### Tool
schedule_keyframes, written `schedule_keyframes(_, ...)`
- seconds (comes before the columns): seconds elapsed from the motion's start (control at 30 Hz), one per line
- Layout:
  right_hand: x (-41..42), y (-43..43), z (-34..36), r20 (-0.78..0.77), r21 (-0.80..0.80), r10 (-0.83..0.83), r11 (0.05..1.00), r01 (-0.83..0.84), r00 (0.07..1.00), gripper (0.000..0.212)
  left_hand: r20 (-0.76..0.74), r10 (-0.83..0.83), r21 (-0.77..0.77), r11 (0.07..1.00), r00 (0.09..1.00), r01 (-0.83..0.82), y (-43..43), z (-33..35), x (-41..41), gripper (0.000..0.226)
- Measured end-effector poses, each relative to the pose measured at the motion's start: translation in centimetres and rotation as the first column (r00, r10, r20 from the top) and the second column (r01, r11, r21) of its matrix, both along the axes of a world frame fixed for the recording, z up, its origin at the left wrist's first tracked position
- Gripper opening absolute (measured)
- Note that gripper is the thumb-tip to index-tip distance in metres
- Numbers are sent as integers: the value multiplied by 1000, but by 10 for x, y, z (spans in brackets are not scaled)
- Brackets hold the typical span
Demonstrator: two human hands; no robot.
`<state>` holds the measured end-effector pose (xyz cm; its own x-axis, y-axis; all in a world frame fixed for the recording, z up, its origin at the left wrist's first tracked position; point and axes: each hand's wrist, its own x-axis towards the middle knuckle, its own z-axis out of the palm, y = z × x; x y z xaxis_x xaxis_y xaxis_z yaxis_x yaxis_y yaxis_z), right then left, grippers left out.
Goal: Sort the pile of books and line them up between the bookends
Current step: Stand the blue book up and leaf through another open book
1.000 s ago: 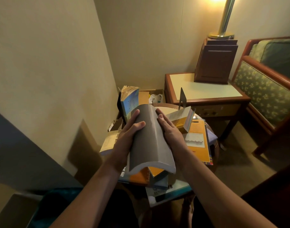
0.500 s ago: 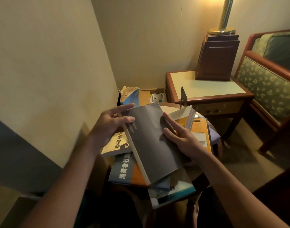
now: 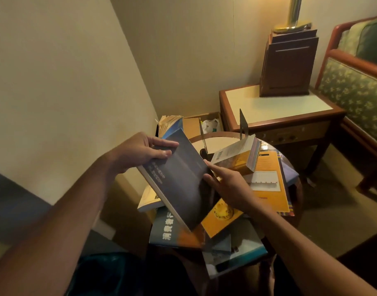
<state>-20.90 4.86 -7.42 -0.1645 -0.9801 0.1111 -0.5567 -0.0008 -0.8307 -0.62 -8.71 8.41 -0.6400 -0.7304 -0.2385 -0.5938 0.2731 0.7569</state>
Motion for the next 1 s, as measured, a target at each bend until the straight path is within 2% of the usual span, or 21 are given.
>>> schedule_keyframes(0.07, 4, -2, -18, -278, -51, -68, 997, 56, 958, 63, -33, 26, -109, 994, 999, -30, -7, 6, -1, 29)
schedule_keyframes(0.13, 9, -6, -34, -443, -58, -66, 997, 45, 894, 65, -36, 70, -221, 972, 997, -76, -17, 10, -4, 29)
schedule_keyframes(0.23, 12, -17, -55, -606, 34, 22, 999, -1, 795, 67, -31, 156, -368, 917, 987, -156, -38, 7, -12, 30)
schedule_keyframes(0.33, 10, -29, -76, -707, 146, 109, 989, -6, 699, 80, -93, 257, -422, 865, 962, -272, -60, -4, -27, 30)
schedule_keyframes(0.47, 11, -31, -87, -684, 114, 91, 993, -16, 724, 77, -166, 360, -468, 791, 918, -395, -86, -21, -47, 28)
schedule_keyframes(0.67, 13, -38, -96, -614, 68, 60, 997, -24, 787, 72, -120, 374, -579, 726, 920, -371, -117, -47, -80, 30)
schedule_keyframes(0.77, 13, -43, -99, -602, 62, 56, 998, -24, 797, 72, -47, 401, -647, 685, 915, -334, -127, -65, -95, 31)
schedule_keyframes(1.0, 15, -46, -100, -579, 33, 32, 999, -16, 815, 71, 82, 451, -644, 704, 889, -298, -149, -111, -105, 34)
